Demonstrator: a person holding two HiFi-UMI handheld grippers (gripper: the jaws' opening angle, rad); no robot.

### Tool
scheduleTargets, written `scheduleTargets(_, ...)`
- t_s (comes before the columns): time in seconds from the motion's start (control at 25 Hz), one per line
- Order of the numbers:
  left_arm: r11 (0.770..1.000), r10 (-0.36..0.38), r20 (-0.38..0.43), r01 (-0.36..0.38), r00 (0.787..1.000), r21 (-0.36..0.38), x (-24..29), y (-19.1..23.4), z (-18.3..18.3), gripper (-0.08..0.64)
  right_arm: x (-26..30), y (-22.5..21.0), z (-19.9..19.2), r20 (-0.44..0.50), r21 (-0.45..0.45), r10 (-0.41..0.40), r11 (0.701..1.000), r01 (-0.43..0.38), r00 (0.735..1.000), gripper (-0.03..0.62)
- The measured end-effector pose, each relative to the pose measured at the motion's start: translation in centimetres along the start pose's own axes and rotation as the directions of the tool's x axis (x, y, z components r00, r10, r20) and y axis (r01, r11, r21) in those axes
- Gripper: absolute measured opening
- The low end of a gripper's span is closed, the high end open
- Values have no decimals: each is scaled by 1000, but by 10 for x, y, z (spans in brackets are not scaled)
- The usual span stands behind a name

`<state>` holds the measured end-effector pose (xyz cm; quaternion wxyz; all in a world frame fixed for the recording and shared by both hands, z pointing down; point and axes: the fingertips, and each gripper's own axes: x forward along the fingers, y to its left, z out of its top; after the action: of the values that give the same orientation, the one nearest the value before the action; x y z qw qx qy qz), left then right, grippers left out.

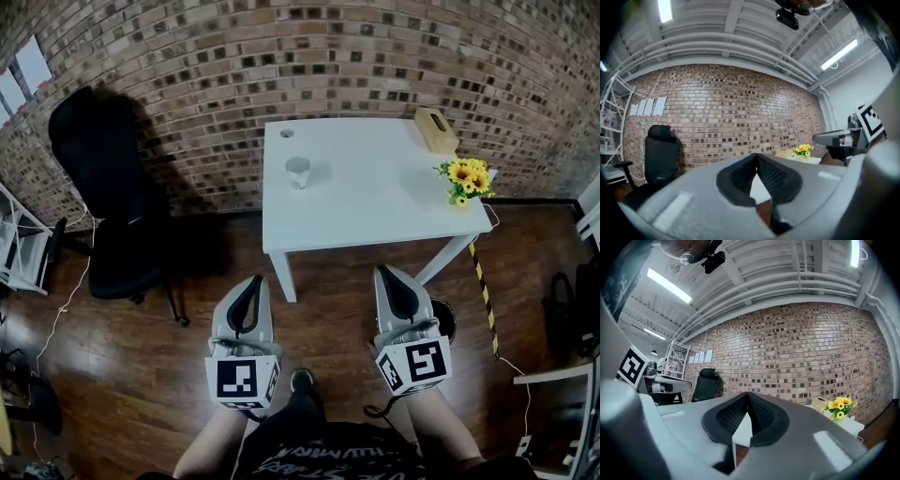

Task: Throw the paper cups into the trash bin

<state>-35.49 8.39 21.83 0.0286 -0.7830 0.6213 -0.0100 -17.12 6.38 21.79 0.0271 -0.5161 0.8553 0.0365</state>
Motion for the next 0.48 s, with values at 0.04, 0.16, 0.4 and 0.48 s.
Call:
scheduleTargets(0.04,1000,-8,2,8,1000,1,8,9,-2,6,12,2,-1,-1,1,-5,1000,5,1000,8)
scheduleTargets(0.16,1000,-31,8,31,999,4,28,33,-7,5,42,8,-3,-11,-1,-20,1000,20,1000,8)
scheduleTargets(0.4,998,-63,-6,63,998,-16,57,51,-16,5,76,15,-7,-41,-29,-25,999,24,999,8)
scheduleTargets(0.48,997,-65,-15,65,998,-32,65,53,-21,5,84,13,-10,-47,-33,-23,999,22,999,8)
